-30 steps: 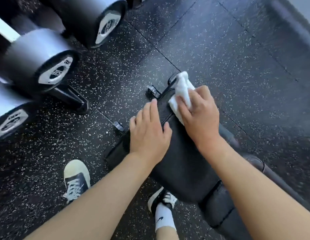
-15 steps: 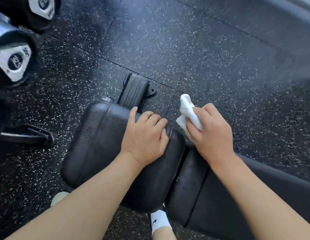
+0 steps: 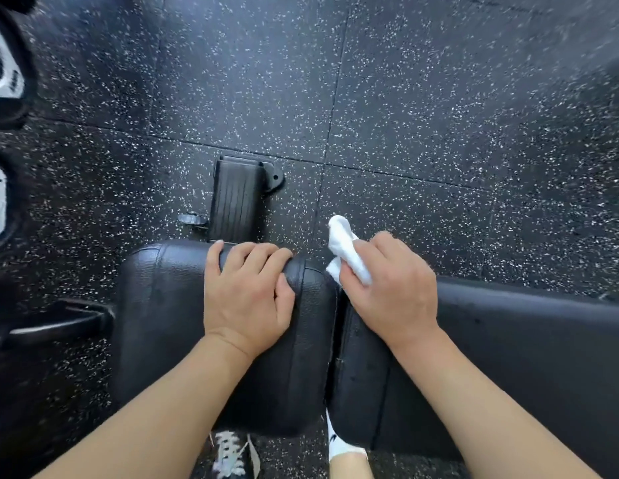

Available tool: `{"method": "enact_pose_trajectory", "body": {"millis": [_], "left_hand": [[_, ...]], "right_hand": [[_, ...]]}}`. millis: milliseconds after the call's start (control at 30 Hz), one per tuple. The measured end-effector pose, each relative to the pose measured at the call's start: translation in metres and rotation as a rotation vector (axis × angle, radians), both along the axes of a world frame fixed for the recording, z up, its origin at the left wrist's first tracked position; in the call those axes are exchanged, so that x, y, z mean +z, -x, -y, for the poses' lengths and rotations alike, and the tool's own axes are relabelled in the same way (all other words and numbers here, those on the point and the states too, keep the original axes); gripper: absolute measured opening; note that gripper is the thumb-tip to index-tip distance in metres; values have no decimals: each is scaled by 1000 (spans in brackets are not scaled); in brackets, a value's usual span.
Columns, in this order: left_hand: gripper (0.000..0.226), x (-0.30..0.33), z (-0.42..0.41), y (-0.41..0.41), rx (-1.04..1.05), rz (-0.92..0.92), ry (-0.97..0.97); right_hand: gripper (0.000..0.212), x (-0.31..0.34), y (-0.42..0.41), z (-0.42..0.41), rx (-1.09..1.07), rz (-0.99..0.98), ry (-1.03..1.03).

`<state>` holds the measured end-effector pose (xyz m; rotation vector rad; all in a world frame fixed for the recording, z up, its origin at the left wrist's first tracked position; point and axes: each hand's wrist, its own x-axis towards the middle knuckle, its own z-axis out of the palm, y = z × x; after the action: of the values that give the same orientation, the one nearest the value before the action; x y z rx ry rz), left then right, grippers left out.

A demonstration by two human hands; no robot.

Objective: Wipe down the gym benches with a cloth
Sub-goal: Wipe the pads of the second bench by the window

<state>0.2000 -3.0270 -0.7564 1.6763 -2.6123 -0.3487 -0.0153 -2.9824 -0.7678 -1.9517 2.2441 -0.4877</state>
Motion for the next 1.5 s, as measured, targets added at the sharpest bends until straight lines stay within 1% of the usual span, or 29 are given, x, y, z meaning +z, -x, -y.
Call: {"method": "enact_pose_trajectory", "body": {"millis": [200, 400, 533, 633, 700, 767, 867, 933, 1000, 1100, 1167, 1267, 1367, 1433, 1500], "left_hand": [[36, 1, -1, 1, 4, -15, 20], [33, 0, -4, 1, 7, -23, 39], [40, 2, -6, 0, 26, -26, 0], [44, 0, -7, -2, -11, -16, 4], [45, -1, -8, -3, -53, -20, -6], [51, 1, -25, 1, -79, -22, 1], [64, 5, -82, 4, 4, -70, -3], [66, 2, -122, -2, 12, -71, -5], [66, 0, -141, -9, -4, -80, -15], [65, -2, -143, -10, 6, -95, 0], [64, -3, -143, -8, 7, -89, 18], [65, -6, -146, -7, 10, -75, 74], [65, -7, -145, -6, 18, -85, 120], [65, -8, -144, -5, 24, -111, 157], [65, -9, -146, -5, 26, -137, 174]], "right_hand": [[15, 5, -1, 0, -33, -5, 13], [20, 6, -4, 0, -66, -44, -28], [22, 16, -8, 2, -79, -90, -81], [24, 16, -11, 5, -71, -113, -148], [24, 15, -12, 4, -78, -125, -158], [27, 15, -13, 4, -87, -139, -167], [29, 18, -20, -1, -155, -158, -184], [24, 24, -32, -19, -174, -124, -143], [17, 31, -48, -53, -140, -33, -74], [31, 37, -66, -119, -67, 95, -24], [35, 34, -65, -160, 4, 135, 4], [28, 28, -49, -193, 155, 133, 19], [18, 21, -19, -179, 244, 53, 91], [18, 17, 3, -148, 228, 15, 120], [17, 17, 17, -114, 177, 23, 136]]}}
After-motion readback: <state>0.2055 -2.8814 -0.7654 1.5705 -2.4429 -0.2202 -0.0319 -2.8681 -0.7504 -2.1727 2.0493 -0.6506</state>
